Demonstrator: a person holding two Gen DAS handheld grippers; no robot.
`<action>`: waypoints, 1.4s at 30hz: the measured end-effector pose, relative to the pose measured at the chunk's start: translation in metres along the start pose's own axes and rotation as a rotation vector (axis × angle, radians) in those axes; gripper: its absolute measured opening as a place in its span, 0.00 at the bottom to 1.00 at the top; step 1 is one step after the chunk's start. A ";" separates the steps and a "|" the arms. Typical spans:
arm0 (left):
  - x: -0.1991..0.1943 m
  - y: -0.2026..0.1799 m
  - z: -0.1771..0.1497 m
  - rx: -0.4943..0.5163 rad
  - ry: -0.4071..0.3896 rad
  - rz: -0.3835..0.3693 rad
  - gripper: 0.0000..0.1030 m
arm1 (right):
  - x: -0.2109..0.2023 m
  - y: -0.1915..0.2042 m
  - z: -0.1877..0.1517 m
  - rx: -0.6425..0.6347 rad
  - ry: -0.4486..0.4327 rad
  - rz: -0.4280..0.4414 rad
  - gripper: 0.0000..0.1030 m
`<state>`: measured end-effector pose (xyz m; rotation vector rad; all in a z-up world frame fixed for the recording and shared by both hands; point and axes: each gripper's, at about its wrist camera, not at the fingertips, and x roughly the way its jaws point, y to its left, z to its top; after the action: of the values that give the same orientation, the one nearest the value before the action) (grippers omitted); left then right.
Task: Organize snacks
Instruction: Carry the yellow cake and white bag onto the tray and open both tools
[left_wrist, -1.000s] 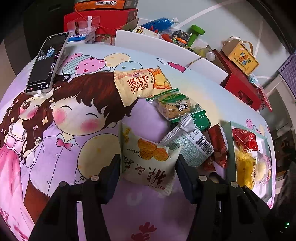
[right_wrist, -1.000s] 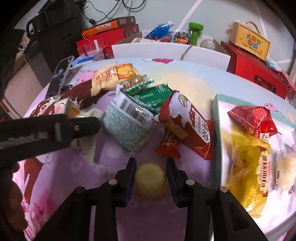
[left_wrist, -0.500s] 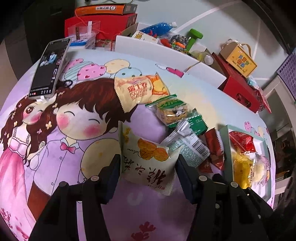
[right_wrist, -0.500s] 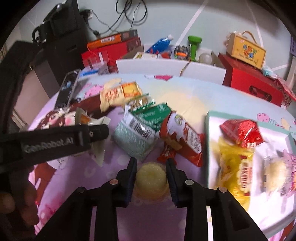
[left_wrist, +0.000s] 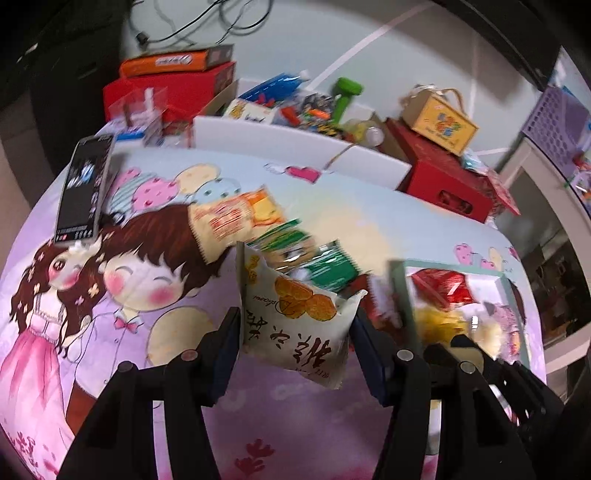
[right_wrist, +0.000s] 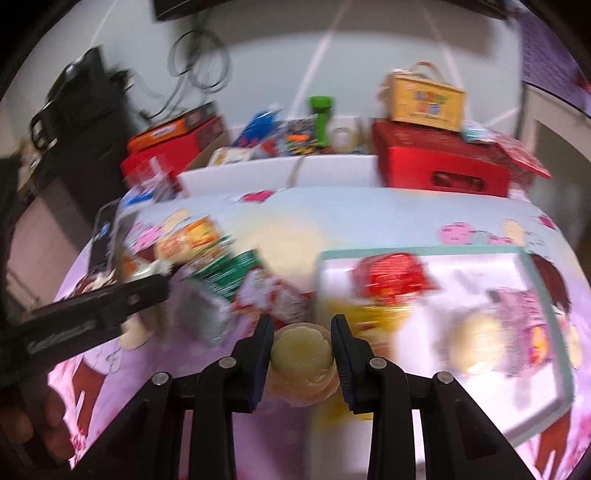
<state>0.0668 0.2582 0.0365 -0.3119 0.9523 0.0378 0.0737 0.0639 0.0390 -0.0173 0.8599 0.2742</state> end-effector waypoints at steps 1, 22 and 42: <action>-0.002 -0.007 0.001 0.014 -0.007 -0.008 0.59 | -0.003 -0.008 0.002 0.017 -0.006 -0.016 0.33; 0.003 -0.163 -0.030 0.354 0.047 -0.185 0.59 | -0.046 -0.163 -0.007 0.399 0.004 -0.245 0.34; 0.033 -0.201 -0.057 0.449 0.128 -0.143 0.67 | -0.011 -0.183 -0.026 0.433 0.164 -0.280 0.35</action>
<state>0.0743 0.0470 0.0284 0.0350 1.0335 -0.3263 0.0925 -0.1189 0.0133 0.2448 1.0525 -0.1812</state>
